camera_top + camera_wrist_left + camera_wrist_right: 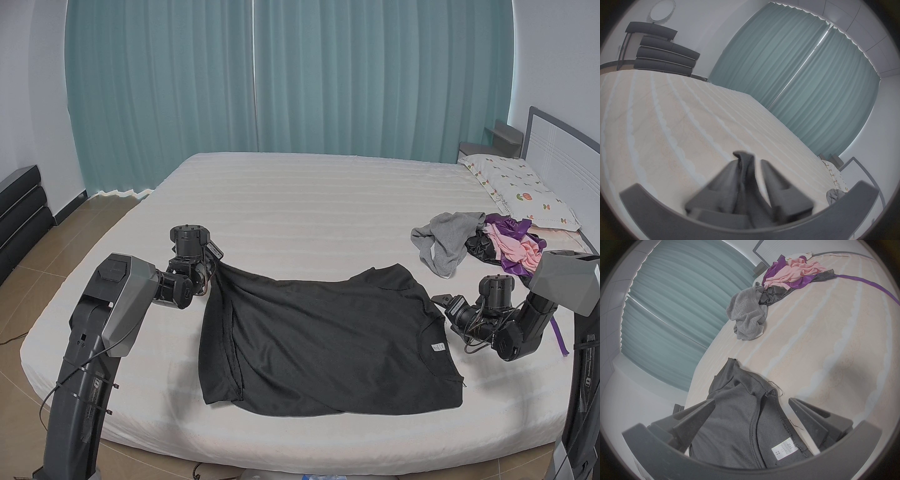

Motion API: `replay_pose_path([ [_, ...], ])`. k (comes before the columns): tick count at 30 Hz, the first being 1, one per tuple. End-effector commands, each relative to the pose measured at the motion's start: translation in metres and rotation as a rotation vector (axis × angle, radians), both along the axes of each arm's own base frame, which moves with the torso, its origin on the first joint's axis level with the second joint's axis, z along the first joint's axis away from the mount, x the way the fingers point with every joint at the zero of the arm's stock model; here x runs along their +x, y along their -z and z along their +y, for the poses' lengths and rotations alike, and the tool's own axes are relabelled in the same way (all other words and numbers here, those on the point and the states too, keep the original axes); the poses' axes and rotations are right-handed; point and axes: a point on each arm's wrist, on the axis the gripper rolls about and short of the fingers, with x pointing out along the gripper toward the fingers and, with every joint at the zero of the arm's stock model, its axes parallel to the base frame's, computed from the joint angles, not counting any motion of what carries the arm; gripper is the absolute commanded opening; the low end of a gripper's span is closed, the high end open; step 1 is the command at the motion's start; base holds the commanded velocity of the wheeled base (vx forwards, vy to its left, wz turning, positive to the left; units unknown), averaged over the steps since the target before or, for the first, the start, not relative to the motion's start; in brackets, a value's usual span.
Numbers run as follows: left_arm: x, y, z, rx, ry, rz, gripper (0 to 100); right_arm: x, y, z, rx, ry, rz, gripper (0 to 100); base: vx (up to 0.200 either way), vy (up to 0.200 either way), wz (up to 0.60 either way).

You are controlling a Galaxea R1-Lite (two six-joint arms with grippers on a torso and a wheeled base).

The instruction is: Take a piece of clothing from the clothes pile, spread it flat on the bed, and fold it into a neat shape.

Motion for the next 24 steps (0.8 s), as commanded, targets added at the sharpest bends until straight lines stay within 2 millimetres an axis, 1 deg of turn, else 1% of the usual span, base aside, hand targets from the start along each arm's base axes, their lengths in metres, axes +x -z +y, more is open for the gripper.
replay_pose_path([
  [1, 0.0, 0.009, 0.0, 0.002, 0.0, 0.017, 100, 0.0, 0.001, 0.0, 0.0, -0.001, 0.004, 100, 0.0, 0.0, 0.0],
  [6, -0.002, 0.007, 0.006, 0.004, -0.016, 0.035, 100, -0.002, -0.001, 0.0, 0.002, 0.001, 0.003, 100, 0.0, 0.0, 0.0],
  [8, -0.006, 0.002, 0.012, 0.003, -0.028, 0.048, 100, -0.003, -0.003, -0.001, 0.001, 0.0, 0.001, 100, 0.0, 0.0, 0.0],
  [10, -0.016, -0.01, 0.02, -0.009, -0.041, 0.079, 100, -0.005, -0.006, -0.002, 0.002, 0.004, -0.002, 100, 0.0, 0.0, 0.0],
  [11, -0.025, -0.017, 0.024, -0.023, -0.041, 0.097, 100, -0.007, -0.007, -0.002, 0.002, 0.005, -0.002, 100, 0.0, 0.0, 0.0],
  [12, -0.025, -0.017, 0.024, -0.023, -0.041, 0.097, 100, -0.007, -0.007, -0.002, 0.002, 0.005, -0.002, 100, 0.0, 0.0, 0.0],
  [13, -0.041, -0.031, 0.026, -0.058, -0.02, 0.12, 100, -0.009, -0.01, -0.003, 0.002, 0.007, -0.004, 100, 0.0, 0.0, 0.0],
  [15, -0.059, -0.042, 0.027, -0.094, 0.012, 0.152, 100, -0.012, -0.013, -0.003, 0.003, 0.006, -0.004, 100, 0.0, 0.0, 0.0],
  [16, -0.071, -0.046, 0.028, -0.112, 0.027, 0.176, 100, -0.013, -0.013, -0.003, 0.003, 0.006, 0.0, 100, 0.0, 0.0, 0.0],
  [17, -0.074, -0.048, 0.028, -0.115, 0.032, 0.183, 100, -0.014, -0.014, -0.003, 0.003, 0.006, 0.0, 100, 0.0, 0.0, 0.0],
  [18, -0.092, -0.054, 0.027, -0.131, 0.054, 0.217, 100, -0.017, -0.015, -0.003, 0.003, 0.003, 0.004, 100, 0.0, 0.0, 0.0],
  [20, -0.116, -0.06, 0.025, -0.144, 0.075, 0.254, 100, -0.022, -0.019, -0.002, 0.007, -0.007, 0.007, 100, 0.0, 0.0, 0.0],
  [22, -0.142, -0.065, 0.014, -0.165, 0.11, 0.295, 100, -0.03, -0.025, -0.001, 0.014, -0.02, 0.006, 100, 0.0, 0.0, 0.0],
  [24, -0.165, -0.065, 0.004, -0.166, 0.137, 0.334, 100, -0.04, -0.028, -0.002, 0.026, -0.038, 0.021, 100, 0.0, 0.0, 0.0],
])
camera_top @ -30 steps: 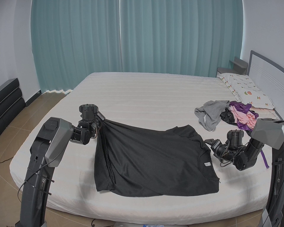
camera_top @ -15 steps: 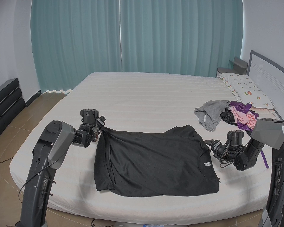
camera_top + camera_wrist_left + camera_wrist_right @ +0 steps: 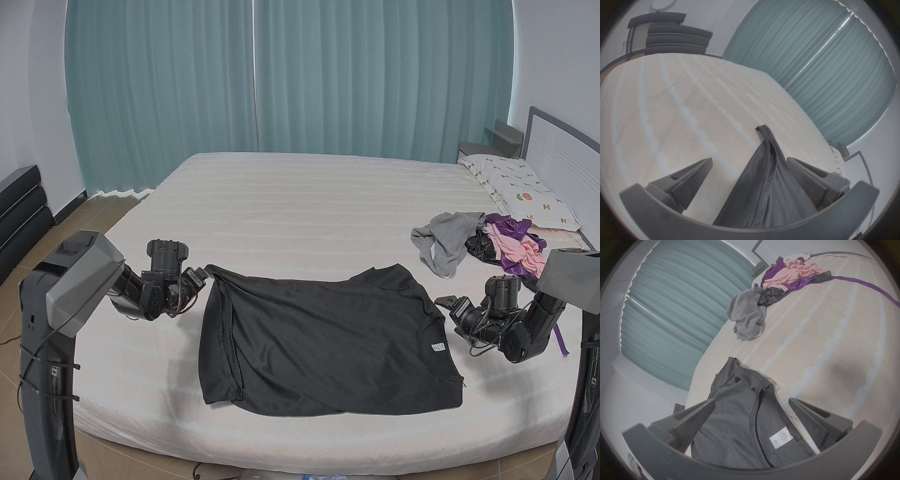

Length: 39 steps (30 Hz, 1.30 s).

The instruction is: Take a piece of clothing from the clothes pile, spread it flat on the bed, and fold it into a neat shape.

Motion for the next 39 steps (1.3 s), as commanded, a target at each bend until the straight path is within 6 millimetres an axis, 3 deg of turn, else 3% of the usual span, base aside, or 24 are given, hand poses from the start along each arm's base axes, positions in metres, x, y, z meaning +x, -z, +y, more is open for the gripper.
replay_pose_path([
  [1, -0.09, -0.059, -0.024, -0.084, 0.107, 0.043, 100, -0.029, -0.018, 0.0, 0.024, -0.039, 0.02, 100, 0.0, 0.0, 0.0],
  [3, -0.116, -0.06, -0.038, -0.093, 0.147, 0.078, 100, -0.038, -0.018, -0.003, 0.033, -0.048, 0.036, 100, 0.0, 0.0, 0.0],
  [6, -0.137, -0.065, -0.059, -0.156, 0.166, 0.098, 100, -0.049, -0.017, -0.005, 0.045, -0.053, 0.024, 100, 0.0, 0.0, 0.0],
  [11, -0.154, -0.059, -0.085, -0.219, 0.189, 0.143, 100, -0.062, -0.015, -0.002, 0.045, -0.071, -0.019, 100, 0.0, 0.0, 0.0],
  [15, -0.164, -0.042, -0.106, -0.241, 0.211, 0.209, 100, -0.068, -0.015, 0.002, 0.045, -0.085, -0.03, 100, 0.0, 0.0, 0.0],
  [19, -0.166, -0.023, -0.121, -0.219, 0.232, 0.255, 100, -0.068, -0.014, 0.002, 0.046, -0.087, -0.026, 100, 0.0, 0.0, 0.0],
  [27, -0.161, 0.007, -0.132, -0.175, 0.232, 0.309, 100, -0.068, -0.011, 0.002, 0.046, -0.088, -0.019, 100, 0.0, 0.0, 0.0],
  [39, -0.159, 0.016, -0.131, -0.137, 0.202, 0.316, 100, -0.068, -0.009, 0.003, 0.045, -0.092, -0.011, 100, 0.0, 0.0, 0.0],
])
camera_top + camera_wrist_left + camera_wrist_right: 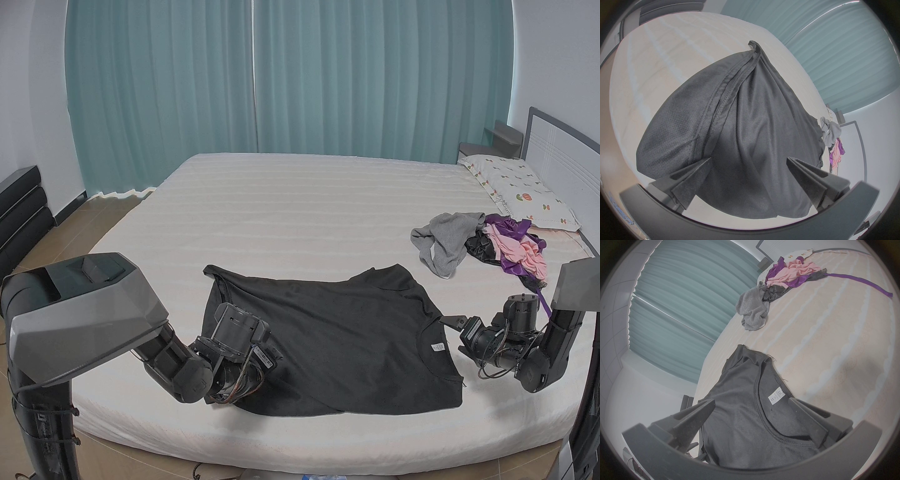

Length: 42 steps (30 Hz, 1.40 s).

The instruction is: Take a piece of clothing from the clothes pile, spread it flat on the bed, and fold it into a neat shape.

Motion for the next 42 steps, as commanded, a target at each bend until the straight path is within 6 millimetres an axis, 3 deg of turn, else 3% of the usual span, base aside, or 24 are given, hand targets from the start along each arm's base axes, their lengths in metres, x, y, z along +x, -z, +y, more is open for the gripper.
replay_pose_path([
  [1, 0.0, 0.005, 0.005, 0.021, -0.021, 0.013, 100, 0.0, 0.002, 0.0, 0.0, -0.001, 0.006, 100, 0.0, 0.0, 0.0],
  [9, -0.003, -0.002, 0.038, 0.032, -0.099, 0.028, 100, 0.0, 0.001, 0.0, 0.0, 0.001, 0.003, 100, 0.0, 0.0, 0.0],
  [16, -0.012, -0.023, 0.086, 0.031, -0.211, 0.015, 100, -0.001, 0.001, 0.0, 0.0, 0.001, 0.004, 100, 0.0, 0.0, 0.0],
  [25, -0.027, -0.019, 0.126, 0.067, -0.285, 0.056, 100, -0.001, 0.0, 0.0, 0.0, 0.001, 0.001, 100, 0.0, 0.0, 0.0],
  [32, -0.033, -0.016, 0.142, 0.086, -0.301, 0.045, 100, -0.001, 0.0, 0.0, 0.0, 0.001, 0.001, 100, 0.0, 0.0, 0.0],
  [42, -0.046, -0.01, 0.14, 0.014, -0.144, -0.016, 100, -0.001, 0.0, 0.0, 0.0, 0.001, 0.001, 100, 0.0, 0.0, 0.0],
])
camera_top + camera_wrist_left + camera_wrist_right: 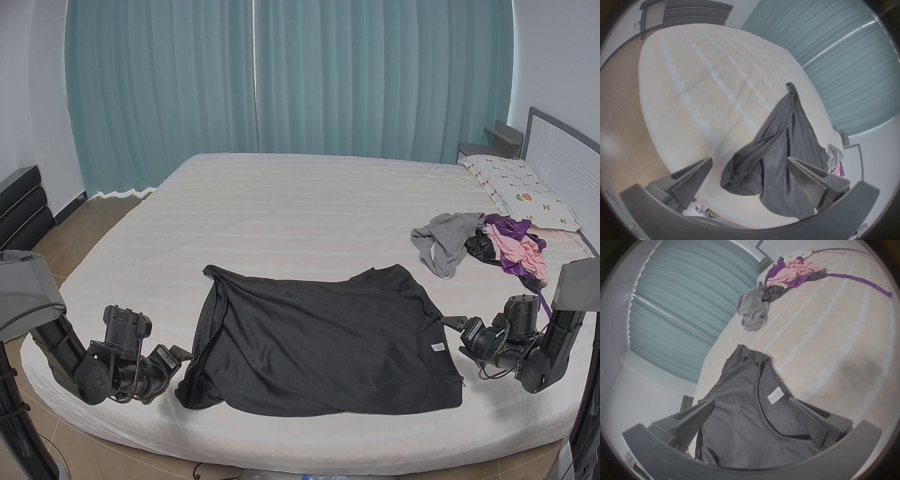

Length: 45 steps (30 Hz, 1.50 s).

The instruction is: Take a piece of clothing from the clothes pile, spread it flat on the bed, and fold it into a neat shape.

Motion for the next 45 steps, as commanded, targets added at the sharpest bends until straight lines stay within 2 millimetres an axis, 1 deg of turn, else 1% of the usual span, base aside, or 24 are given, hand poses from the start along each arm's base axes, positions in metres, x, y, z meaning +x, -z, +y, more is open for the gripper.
replay_pose_path([
  [1, -0.007, 0.005, -0.001, 0.012, 0.052, -0.011, 100, 0.0, 0.001, 0.0, 0.0, -0.001, 0.001, 100, 0.0, 0.0, 0.0],
  [2, -0.007, 0.005, -0.001, 0.012, 0.052, -0.011, 100, 0.0, 0.001, 0.0, 0.0, -0.001, 0.001, 100, 0.0, 0.0, 0.0],
  [16, -0.01, 0.009, -0.004, 0.177, 0.369, -0.041, 100, 0.001, 0.0, -0.001, 0.001, 0.002, -0.002, 100, 0.0, 0.0, 0.0],
  [18, -0.01, 0.009, -0.004, 0.179, 0.371, -0.04, 100, 0.001, 0.0, -0.001, 0.001, 0.002, -0.002, 100, 0.0, 0.0, 0.0],
  [19, -0.008, 0.016, -0.005, 0.205, 0.404, -0.027, 100, 0.001, 0.0, -0.001, 0.0, 0.002, -0.001, 100, 0.0, 0.0, 0.0],
  [23, -0.005, 0.023, -0.006, 0.237, 0.436, -0.013, 100, 0.001, 0.0, -0.001, 0.0, 0.002, -0.001, 100, 0.0, 0.0, 0.0],
  [30, 0.005, 0.032, -0.007, 0.259, 0.435, -0.001, 100, 0.0, 0.001, 0.0, -0.001, -0.002, 0.002, 100, 0.0, 0.0, 0.0],
  [31, 0.006, 0.036, -0.007, 0.266, 0.431, 0.009, 0, 0.0, 0.001, 0.0, -0.001, -0.002, 0.002, 100, 0.0, 0.0, 0.0],
  [35, 0.006, 0.041, -0.005, 0.295, 0.403, 0.032, 0, 0.0, 0.003, 0.0, -0.001, -0.002, 0.008, 100, 0.0, 0.0, 0.0],
  [39, 0.003, 0.041, 0.003, 0.303, 0.362, 0.023, 0, 0.001, 0.005, 0.0, -0.001, -0.002, 0.005, 100, 0.0, 0.0, 0.0],
  [41, -0.001, 0.04, 0.006, 0.303, 0.352, 0.018, 0, 0.001, 0.005, 0.001, -0.001, -0.003, 0.002, 100, 0.0, 0.0, 0.0],
  [43, -0.01, 0.036, 0.01, 0.309, 0.335, 0.014, 0, 0.001, 0.005, 0.001, -0.002, -0.002, 0.0, 100, 0.0, 0.0, 0.0],
  [45, -0.02, 0.038, 0.012, 0.313, 0.326, 0.039, 0, 0.001, 0.005, 0.001, -0.002, -0.002, 0.0, 100, 0.0, 0.0, 0.0],
])
